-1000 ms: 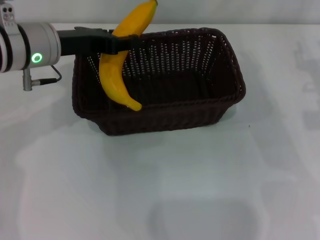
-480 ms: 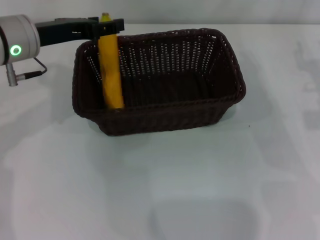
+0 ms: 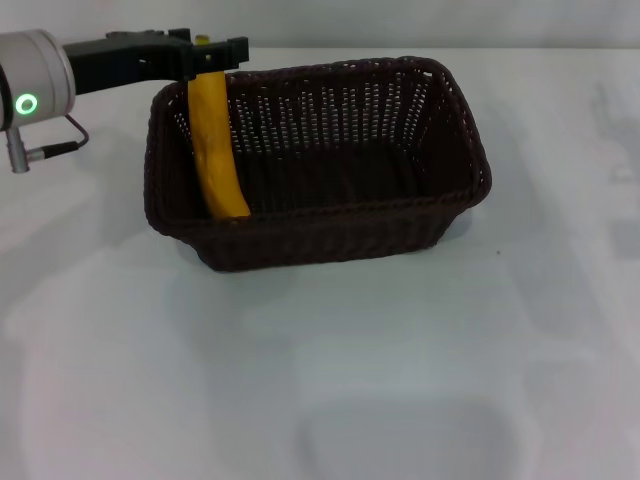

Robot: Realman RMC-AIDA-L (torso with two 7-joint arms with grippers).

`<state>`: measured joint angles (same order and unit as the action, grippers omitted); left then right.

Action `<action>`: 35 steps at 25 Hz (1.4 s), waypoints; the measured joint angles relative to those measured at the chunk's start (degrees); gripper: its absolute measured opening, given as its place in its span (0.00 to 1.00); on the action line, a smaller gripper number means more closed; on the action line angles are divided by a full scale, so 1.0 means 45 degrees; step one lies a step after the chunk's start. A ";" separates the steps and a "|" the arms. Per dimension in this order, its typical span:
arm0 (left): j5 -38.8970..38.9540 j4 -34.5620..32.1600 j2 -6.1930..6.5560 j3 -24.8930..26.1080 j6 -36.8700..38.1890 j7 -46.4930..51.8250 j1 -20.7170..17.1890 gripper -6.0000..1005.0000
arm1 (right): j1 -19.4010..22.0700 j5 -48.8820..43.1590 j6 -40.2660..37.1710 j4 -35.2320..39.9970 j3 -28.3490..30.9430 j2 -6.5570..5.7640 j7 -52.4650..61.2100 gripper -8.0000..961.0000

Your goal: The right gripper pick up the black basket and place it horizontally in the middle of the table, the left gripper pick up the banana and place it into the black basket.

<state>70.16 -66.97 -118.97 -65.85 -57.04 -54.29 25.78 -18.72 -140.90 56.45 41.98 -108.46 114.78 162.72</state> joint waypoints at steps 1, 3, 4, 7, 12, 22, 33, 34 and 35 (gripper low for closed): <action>0.0046 -0.0008 0.0000 0.0061 0.0040 -0.0151 -0.0050 0.88 | 0.0000 0.0014 -0.0004 -0.0006 0.0000 0.0001 0.0001 0.62; 0.0296 -0.0025 -0.0010 0.0395 0.0099 -0.0522 -0.0176 0.88 | 0.0004 0.0018 0.0002 -0.0034 0.0001 -0.0001 0.0002 0.65; 0.0482 -0.0027 -0.0012 0.0588 0.0101 -0.0728 -0.0246 0.88 | 0.0014 0.0018 0.0015 -0.0038 0.0000 -0.0001 0.0003 0.66; 0.1520 -0.0044 -0.0014 0.1270 0.0080 -0.1694 -0.0579 0.88 | 0.0080 0.0023 0.0050 -0.0038 0.0010 -0.0021 0.0006 0.70; 0.3949 -0.0316 -0.0017 0.2167 0.0019 -0.3802 -0.1735 0.88 | 0.0151 0.0044 0.0066 0.0019 0.0147 -0.0058 0.0012 0.82; 0.9594 -0.0262 -0.0121 0.2265 0.0600 -0.8943 -0.4420 0.88 | 0.0352 0.0727 0.1094 -0.0196 0.0722 -0.0002 0.0013 0.90; 1.7265 0.1946 -0.0166 0.1839 -0.1048 -1.6431 -0.5995 0.88 | 0.0507 0.0744 0.3030 -0.1445 0.0826 0.0006 0.0012 0.89; 1.7746 0.2246 -0.0166 0.1801 -0.1397 -1.6966 -0.6009 0.88 | 0.0504 0.0763 0.3115 -0.1579 0.0843 0.0006 0.0012 0.89; 1.8162 0.2545 -0.0166 0.1792 -0.1722 -1.7435 -0.6022 0.88 | 0.0502 0.0800 0.3154 -0.1684 0.0889 0.0005 0.0012 0.89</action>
<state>151.88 -55.51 -119.72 -57.78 -64.79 -132.75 -1.32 -16.46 -137.30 70.64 34.40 -104.45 114.80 162.77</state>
